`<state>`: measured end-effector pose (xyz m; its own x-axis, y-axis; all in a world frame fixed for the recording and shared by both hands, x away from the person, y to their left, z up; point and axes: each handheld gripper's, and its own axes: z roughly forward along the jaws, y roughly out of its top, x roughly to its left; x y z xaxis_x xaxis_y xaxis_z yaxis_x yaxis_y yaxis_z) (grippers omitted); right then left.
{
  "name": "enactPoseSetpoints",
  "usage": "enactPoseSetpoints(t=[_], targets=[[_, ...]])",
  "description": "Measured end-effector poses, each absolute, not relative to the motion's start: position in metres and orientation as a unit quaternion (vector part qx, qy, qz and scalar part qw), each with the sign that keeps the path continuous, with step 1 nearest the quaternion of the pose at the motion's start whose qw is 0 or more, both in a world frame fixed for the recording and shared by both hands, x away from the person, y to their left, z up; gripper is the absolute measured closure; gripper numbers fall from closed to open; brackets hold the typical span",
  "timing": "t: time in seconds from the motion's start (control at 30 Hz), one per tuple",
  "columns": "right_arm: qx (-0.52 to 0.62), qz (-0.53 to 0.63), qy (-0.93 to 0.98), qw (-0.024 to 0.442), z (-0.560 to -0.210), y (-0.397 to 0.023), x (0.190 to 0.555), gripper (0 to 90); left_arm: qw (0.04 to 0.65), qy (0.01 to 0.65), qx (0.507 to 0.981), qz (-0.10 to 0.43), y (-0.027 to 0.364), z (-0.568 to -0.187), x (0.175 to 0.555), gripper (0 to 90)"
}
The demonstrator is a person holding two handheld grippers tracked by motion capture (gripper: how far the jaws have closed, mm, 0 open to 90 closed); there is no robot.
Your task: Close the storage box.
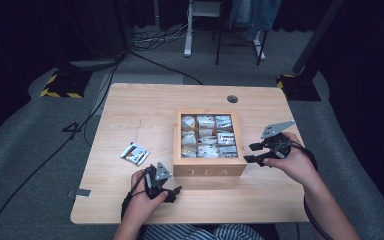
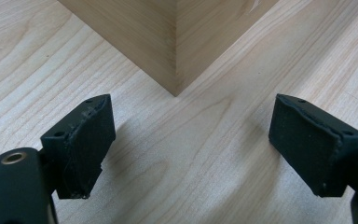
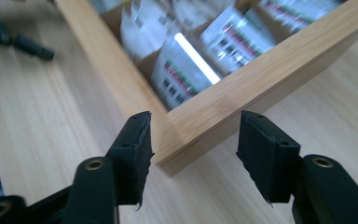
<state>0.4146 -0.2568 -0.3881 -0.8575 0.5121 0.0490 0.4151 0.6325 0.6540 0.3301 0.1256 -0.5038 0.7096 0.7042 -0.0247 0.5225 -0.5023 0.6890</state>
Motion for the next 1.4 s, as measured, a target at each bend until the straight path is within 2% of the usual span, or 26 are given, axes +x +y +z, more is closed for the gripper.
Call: enactPoseSetpoints(t=[0.1, 0.2, 0.27, 0.43, 0.7, 1.07, 1.4], targets=[[0.271, 0.373, 0.884, 0.076, -0.385, -0.264, 0.417, 44.0, 0.349, 0.359, 0.856, 0.128, 0.126, -0.504, 0.33, 15.2], [0.286, 0.387, 0.874, 0.071, -0.384, -0.272, 0.42, 38.8, 0.349, 0.359, 0.856, 0.13, 0.126, -0.504, 0.331, 15.2], [0.292, 0.395, 0.867, 0.082, -0.384, -0.277, 0.423, 38.1, 0.349, 0.36, 0.856, 0.13, 0.127, -0.504, 0.331, 15.2], [0.315, 0.408, 0.849, 0.122, -0.386, -0.292, 0.431, 28.3, 0.349, 0.36, 0.856, 0.13, 0.127, -0.504, 0.331, 15.2], [0.337, 0.414, 0.834, 0.14, -0.398, -0.313, 0.446, 22.7, 0.349, 0.36, 0.856, 0.131, 0.127, -0.504, 0.331, 15.2], [0.356, 0.418, 0.823, 0.146, -0.43, -0.335, 0.467, 20.7, 0.349, 0.36, 0.856, 0.131, 0.127, -0.504, 0.331, 15.2], [0.35, 0.411, 0.829, 0.148, -0.465, -0.336, 0.479, 20.8, 0.349, 0.36, 0.856, 0.131, 0.127, -0.504, 0.331, 15.1]])
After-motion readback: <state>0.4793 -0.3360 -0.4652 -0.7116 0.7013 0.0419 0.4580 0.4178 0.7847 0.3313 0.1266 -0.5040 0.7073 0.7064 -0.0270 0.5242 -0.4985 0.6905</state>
